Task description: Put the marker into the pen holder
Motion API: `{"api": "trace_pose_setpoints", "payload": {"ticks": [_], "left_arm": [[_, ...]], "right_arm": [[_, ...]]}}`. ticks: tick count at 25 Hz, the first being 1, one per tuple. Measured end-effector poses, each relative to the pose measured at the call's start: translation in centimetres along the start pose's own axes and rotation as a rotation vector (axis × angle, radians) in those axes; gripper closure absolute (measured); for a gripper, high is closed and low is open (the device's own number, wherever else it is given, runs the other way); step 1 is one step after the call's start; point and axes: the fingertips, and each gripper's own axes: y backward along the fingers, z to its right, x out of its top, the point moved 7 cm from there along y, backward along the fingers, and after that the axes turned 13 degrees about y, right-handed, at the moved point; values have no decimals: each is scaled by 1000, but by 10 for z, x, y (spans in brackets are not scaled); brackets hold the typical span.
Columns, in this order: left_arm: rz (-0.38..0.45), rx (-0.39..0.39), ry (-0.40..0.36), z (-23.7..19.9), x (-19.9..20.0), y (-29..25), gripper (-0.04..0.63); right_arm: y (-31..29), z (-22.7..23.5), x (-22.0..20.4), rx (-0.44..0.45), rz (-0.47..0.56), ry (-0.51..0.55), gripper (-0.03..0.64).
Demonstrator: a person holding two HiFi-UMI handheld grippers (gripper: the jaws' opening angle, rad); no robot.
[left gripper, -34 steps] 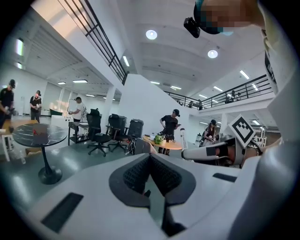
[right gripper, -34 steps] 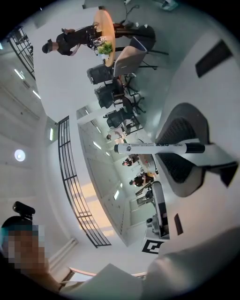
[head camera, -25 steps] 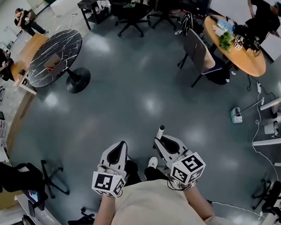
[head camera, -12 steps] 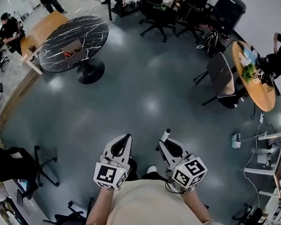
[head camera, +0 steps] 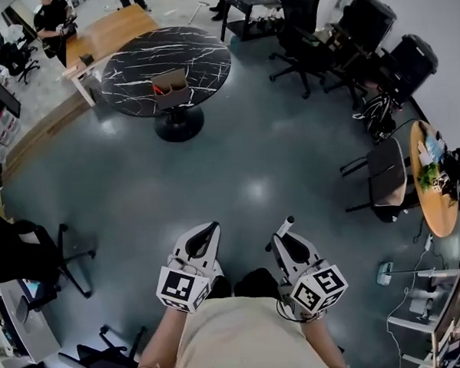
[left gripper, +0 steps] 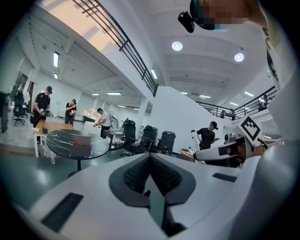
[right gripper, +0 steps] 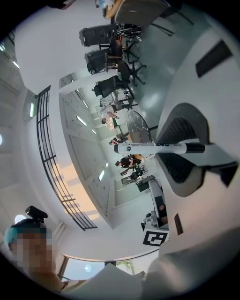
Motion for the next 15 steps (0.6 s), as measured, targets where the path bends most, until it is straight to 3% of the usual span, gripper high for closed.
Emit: {"api": "trace_pose_setpoints", "payload": {"ticks": [8, 15], "left_arm": [[24, 79, 22, -35, 12, -11, 588], [49, 190, 34, -59, 28, -48, 588]], "right_arm": [[-58, 9, 17, 93, -37, 24, 545], [-116, 49, 34, 215, -54, 35, 545]]}}
